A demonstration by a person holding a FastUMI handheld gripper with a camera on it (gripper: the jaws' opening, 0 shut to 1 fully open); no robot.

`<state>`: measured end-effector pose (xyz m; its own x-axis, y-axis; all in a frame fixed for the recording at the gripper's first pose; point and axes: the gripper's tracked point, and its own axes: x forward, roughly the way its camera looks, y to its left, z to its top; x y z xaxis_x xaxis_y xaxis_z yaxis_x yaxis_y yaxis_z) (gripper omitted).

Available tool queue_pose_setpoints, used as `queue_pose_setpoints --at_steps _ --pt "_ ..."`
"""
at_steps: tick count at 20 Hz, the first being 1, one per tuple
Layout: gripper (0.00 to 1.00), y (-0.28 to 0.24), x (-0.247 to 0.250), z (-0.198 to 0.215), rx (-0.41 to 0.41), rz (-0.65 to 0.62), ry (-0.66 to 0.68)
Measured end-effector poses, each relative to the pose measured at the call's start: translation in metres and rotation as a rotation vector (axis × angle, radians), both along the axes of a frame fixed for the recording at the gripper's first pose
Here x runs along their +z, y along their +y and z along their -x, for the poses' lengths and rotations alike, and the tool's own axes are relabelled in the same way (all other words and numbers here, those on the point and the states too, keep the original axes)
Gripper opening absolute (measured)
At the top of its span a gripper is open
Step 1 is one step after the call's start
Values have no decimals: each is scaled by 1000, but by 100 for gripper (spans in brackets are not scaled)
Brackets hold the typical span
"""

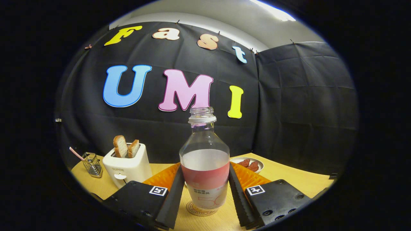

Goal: Take the bottle from table, then pour the juice into the cup, finally place the bottle on the coaster

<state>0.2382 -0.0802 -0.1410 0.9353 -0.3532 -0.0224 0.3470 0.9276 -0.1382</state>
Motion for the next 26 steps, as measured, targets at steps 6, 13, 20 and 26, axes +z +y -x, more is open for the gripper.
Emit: queue_pose_setpoints --at_steps 6,13,20,26 --pt "74 -2 -52 -25 -35 -19 60" --pt "75 -6 -85 -29 -64 -14 81" --pt "74 -18 -93 -33 -86 -43 63" --pt "75 -20 -104 -33 -84 -42 68"
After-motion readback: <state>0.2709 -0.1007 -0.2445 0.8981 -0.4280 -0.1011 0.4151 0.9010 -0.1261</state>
